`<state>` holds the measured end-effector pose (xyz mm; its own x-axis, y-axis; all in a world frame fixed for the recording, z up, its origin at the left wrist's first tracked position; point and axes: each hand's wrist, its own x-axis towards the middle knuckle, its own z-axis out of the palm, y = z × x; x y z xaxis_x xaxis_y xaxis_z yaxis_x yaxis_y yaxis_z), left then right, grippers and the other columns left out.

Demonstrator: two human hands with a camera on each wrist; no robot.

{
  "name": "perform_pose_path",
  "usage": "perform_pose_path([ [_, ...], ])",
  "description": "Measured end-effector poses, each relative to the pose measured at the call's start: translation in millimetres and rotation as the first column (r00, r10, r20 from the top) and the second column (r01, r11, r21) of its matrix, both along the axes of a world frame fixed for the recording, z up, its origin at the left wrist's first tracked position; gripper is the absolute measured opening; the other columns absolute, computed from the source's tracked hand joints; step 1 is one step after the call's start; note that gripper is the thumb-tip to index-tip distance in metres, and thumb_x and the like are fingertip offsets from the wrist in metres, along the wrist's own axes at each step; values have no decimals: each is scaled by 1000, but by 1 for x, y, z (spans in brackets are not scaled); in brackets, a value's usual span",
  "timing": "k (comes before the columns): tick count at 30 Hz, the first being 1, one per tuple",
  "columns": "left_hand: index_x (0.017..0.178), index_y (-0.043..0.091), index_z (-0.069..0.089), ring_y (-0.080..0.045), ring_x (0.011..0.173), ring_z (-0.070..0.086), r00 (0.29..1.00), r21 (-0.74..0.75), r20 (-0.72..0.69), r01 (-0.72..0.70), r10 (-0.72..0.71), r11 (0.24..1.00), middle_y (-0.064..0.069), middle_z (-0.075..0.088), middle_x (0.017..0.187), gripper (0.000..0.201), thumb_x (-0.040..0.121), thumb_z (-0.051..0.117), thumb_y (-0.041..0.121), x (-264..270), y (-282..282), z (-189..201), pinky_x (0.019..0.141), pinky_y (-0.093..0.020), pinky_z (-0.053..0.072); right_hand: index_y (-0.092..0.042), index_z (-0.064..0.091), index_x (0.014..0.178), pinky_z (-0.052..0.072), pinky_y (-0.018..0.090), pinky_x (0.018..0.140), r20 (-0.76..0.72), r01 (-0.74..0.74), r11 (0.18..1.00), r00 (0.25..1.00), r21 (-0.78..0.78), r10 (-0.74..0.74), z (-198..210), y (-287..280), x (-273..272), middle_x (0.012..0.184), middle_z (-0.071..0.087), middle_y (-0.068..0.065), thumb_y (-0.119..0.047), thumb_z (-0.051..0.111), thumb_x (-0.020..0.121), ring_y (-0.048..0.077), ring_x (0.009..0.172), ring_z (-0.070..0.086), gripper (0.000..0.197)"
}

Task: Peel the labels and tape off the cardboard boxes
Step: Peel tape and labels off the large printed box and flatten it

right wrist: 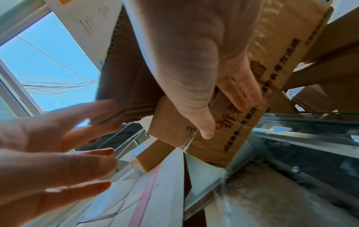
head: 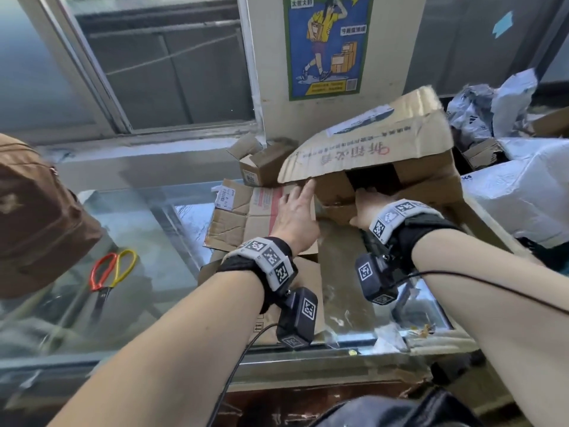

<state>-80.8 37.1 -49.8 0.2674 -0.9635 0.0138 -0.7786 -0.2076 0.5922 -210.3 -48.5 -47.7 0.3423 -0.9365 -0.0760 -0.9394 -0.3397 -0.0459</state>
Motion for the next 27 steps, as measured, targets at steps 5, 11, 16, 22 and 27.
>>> perform_pose_path([
  [5,153,32,9,-30,138,22,999,-74,43,21,-17,997,-8,26,150,87,86,55,1,-1,-6,6,113,-40,24,-6,49,124,42,40,91,73,77,994,995,-74,-71,4,-5,-16,130,39,15,-34,64,86,37,118,45,49],
  [11,153,36,6,-30,140,17,998,-142,46,47,-41,989,-7,16,157,89,85,54,6,-13,-23,23,115,-38,20,-7,61,103,35,45,95,238,58,919,970,-390,40,41,-7,-46,115,47,18,-58,47,87,37,112,38,55],
  [16,153,34,14,-28,142,20,994,-204,-20,98,-104,974,-7,23,157,79,87,54,16,-25,-30,39,118,-40,20,-13,52,81,32,43,96,322,66,936,945,-347,52,55,-10,-67,111,48,11,-56,43,91,31,110,37,45],
  [22,149,23,27,-17,109,52,964,-140,-233,98,-129,985,-5,50,137,75,84,64,27,-27,-23,48,88,-27,46,-25,61,101,33,43,96,283,8,973,957,-230,59,65,-9,-78,116,57,4,-52,39,93,29,112,38,36],
  [27,98,12,61,-5,67,59,923,-191,-352,89,-153,978,2,63,82,24,88,68,32,-22,-21,45,48,-12,44,-22,69,95,46,41,89,298,-228,935,904,-270,307,85,11,-59,104,67,1,-36,49,92,20,96,56,24],
])
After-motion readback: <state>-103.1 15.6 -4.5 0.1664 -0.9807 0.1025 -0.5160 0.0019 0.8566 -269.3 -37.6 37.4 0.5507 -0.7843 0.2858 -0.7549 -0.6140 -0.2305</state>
